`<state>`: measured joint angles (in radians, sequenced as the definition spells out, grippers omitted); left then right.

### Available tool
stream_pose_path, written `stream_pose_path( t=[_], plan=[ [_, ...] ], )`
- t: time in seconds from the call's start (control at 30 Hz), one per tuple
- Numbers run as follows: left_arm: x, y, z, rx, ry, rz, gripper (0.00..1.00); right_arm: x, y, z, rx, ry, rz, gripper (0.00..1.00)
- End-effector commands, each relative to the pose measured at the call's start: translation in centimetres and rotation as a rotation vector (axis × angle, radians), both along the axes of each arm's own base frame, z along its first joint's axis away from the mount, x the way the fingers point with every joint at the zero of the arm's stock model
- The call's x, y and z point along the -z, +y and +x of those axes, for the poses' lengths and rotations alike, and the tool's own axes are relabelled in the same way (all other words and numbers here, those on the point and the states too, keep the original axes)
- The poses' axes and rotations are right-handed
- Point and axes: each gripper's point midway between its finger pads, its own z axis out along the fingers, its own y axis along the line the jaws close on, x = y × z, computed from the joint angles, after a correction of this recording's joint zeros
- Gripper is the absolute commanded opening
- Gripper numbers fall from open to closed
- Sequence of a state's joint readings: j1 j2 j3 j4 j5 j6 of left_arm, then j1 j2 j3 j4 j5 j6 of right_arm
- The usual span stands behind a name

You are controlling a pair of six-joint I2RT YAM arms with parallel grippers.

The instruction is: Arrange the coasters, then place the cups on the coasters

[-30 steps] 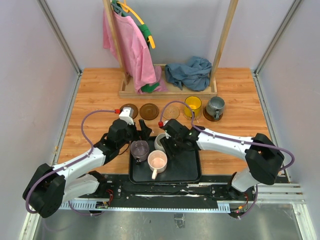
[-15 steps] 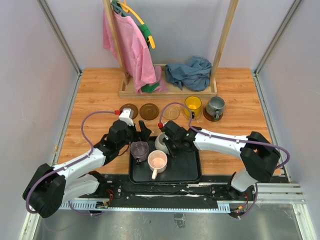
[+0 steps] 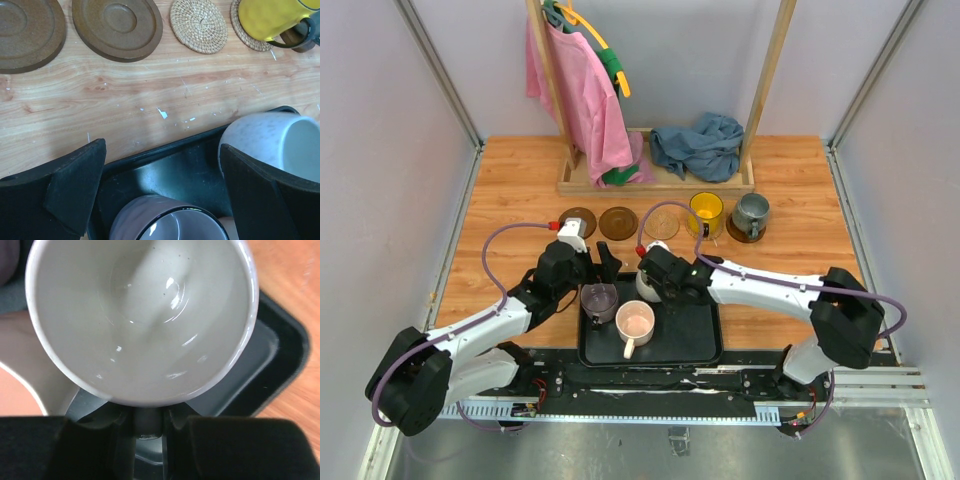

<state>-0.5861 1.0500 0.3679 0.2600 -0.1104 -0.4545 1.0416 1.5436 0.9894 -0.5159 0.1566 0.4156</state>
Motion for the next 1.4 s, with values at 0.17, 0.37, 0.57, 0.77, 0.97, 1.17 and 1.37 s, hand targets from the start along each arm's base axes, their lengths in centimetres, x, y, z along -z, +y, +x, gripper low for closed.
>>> stream_pose_path(
  t=[0.17,0.37,0.57,0.77,0.97,1.17,1.37],
  plan=[
    [-0.6,-0.3,0.4,-0.005,-0.028,-0.014,1.00,-10.1,1.9,7.3,0.225,-0.373,0.126,0.01],
    [-0.8,-0.1,0.4,-0.014,-0.037,-0.008,1.00,-11.5,3.3,11.2,0.326,-0.404,0.095,0.01],
    [-0.8,0.6,0.6,-0.046,-0.036,0.015,1.00,-10.8,3.6,15.1,0.377,-0.367,-0.005,0.01],
    [-0.5,1.8,0.7,-0.094,-0.029,0.056,1.00,-9.2,2.8,17.4,0.424,-0.237,-0.010,0.01],
    [-0.7,2.3,0.9,-0.110,-0.045,0.082,1.00,-8.6,1.9,18.6,0.462,-0.155,0.017,0.01],
    [-0.3,2.2,1.1,-0.104,-0.037,0.099,1.00,-6.3,1.8,19.1,0.476,-0.118,-0.018,0.01],
    [-0.2,2.1,1.0,-0.094,-0.032,0.102,1.00,-4.6,1.4,19.2,0.499,-0.089,-0.044,0.01]
  ],
)
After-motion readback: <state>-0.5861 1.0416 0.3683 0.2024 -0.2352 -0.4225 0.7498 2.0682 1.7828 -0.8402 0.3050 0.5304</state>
